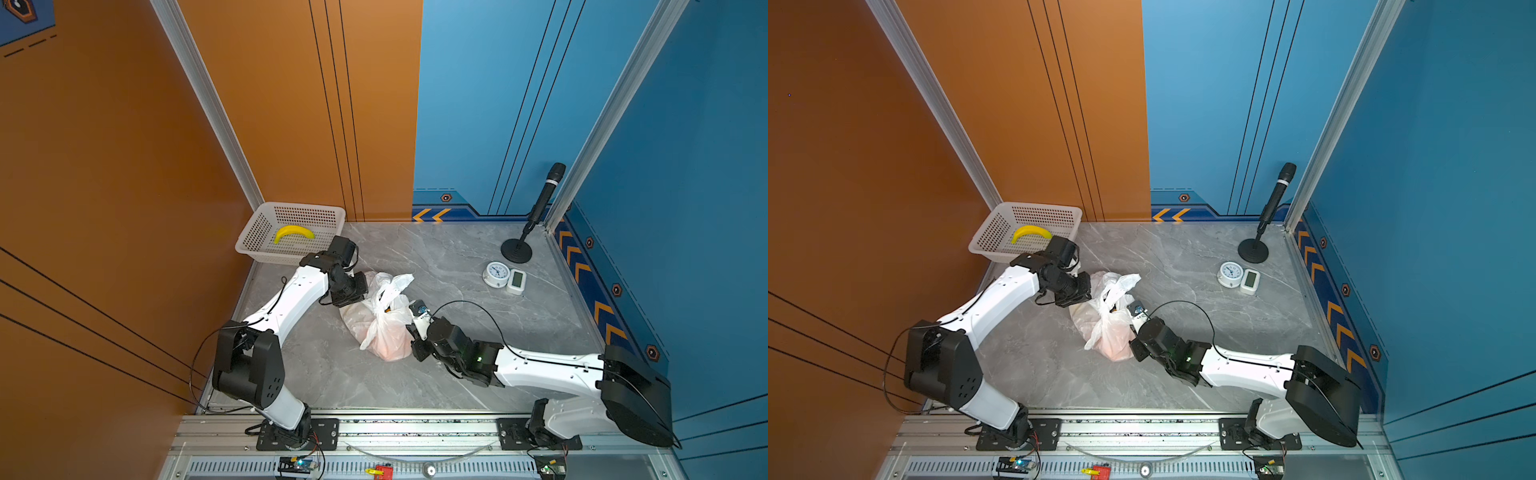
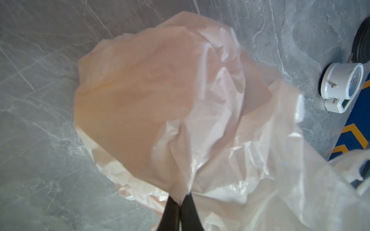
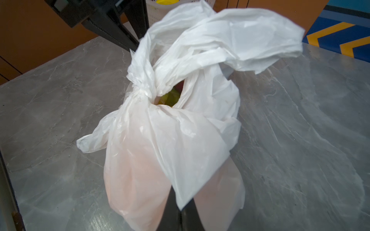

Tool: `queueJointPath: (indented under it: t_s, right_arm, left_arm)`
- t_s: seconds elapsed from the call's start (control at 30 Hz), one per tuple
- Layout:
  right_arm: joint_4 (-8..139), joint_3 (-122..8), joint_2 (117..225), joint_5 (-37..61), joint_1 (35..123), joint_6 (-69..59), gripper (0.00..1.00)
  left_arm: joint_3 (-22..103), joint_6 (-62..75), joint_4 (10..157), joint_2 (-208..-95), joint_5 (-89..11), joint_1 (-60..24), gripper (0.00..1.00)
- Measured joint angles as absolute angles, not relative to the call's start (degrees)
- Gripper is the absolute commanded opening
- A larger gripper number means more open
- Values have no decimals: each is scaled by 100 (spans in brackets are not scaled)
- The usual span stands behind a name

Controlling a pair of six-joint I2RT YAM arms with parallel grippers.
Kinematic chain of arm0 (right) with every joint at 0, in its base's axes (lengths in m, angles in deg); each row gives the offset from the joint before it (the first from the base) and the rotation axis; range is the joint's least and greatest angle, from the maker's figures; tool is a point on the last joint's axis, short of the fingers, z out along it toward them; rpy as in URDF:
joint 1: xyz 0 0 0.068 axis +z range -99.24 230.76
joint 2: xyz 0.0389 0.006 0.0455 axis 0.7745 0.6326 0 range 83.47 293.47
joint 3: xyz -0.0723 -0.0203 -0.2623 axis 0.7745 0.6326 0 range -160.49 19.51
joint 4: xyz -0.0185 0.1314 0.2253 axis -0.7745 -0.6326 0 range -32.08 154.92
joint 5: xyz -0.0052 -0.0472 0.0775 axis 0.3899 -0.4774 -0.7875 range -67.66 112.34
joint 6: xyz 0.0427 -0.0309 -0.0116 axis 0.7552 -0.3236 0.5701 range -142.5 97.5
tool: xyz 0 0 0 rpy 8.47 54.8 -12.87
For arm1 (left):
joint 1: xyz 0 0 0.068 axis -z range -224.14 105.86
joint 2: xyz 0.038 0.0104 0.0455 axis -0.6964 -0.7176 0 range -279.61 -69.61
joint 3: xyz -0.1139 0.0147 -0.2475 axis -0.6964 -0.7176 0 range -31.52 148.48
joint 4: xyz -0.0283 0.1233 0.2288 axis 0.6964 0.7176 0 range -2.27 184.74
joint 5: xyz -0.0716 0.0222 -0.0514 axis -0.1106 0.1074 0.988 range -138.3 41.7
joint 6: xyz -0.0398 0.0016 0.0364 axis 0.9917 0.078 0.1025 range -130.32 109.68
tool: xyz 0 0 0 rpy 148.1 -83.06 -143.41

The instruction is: Untie the knot of the plastic bag and take out the fruit

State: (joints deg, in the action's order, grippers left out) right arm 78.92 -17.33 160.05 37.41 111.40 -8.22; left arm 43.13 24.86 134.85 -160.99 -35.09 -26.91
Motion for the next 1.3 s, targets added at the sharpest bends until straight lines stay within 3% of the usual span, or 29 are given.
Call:
queueJointPath:
  t_s: [0.33, 0.5, 0.7, 0.97, 1.3]
  right_arm:
    - [7368, -1150, 15154, 3982, 10965, -590, 23]
    - [6946, -1124, 14490, 4010, 10934, -553, 41]
    - [6504, -1670, 14169, 3632, 10967, -726, 55]
    - [6056, -3200, 15194, 2839, 11000, -1119, 67]
    - [5941, -3880, 16785, 2482, 10888, -1289, 70]
  left_arm:
    - [4691, 2488, 13494, -16374, -3635, -2756, 0]
    - [4853, 2499, 13592, -16372, -3745, -2730, 14]
    - [4949, 2599, 13747, -15939, -3869, -2584, 25]
    - [4952, 3015, 13843, -15224, -3946, -2175, 35]
    - [4908, 3205, 13861, -15423, -4061, -1760, 47]
